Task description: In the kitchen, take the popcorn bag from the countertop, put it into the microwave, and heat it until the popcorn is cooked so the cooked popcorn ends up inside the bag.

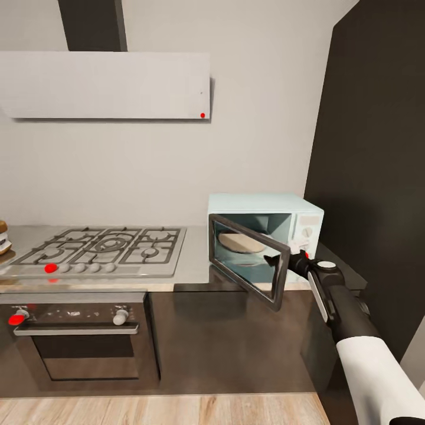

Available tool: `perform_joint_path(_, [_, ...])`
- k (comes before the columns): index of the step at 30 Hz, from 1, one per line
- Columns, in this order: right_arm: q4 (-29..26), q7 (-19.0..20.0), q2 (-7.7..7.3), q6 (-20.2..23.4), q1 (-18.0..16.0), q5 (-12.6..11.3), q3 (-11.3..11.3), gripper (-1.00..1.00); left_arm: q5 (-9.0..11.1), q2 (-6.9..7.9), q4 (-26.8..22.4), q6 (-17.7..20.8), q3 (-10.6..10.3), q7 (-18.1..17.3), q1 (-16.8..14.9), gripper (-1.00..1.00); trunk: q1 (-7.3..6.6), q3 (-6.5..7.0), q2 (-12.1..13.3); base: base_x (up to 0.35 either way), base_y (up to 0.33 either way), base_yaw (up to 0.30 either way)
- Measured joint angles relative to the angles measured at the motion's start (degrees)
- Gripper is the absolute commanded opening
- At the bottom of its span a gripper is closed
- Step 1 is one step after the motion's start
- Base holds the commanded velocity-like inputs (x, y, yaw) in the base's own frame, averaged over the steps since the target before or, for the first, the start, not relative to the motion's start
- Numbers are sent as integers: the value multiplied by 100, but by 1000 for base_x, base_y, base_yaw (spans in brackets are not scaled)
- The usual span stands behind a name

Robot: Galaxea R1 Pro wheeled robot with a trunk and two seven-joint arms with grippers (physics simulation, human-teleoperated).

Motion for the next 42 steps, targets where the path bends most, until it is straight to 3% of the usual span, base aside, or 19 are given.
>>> perform_joint_path(4, [3, 4, -3, 334, 0, -7, -1, 100, -14, 2, 0, -1, -23, -20, 0, 100, 0, 0, 0, 0, 0, 0])
perform_joint_path(14, [137, 44, -13, 375, 1, 7, 1, 100, -2, -7, 0, -1, 11, -16, 0, 100, 2, 0, 1, -127, 56, 0])
perform_joint_path(16, [141, 228, -18, 372, 1, 48, 0, 100, -1, -7, 0, -1, 12, -16, 0, 100, 3, 0, 1, -279, 145, 0])
perform_joint_path(21, [141, 460, -4, 379, 1, 448, -1, 100, -2, -7, 0, -1, 7, -17, 0, 100, 2, 0, 1, -239, 152, 0])
perform_joint_path(38, [106, 864, 75, 612, 0, 468, -1, 100, -3, -7, -1, 0, 6, -19, 0, 100, 1, 0, 1, -92, 86, 0])
perform_joint_path(42, [69, 1305, 70, 697, 1, 467, -11, 100, -3, -7, 0, -1, 6, -19, 0, 100, 1, 0, 1, -84, 80, 0])
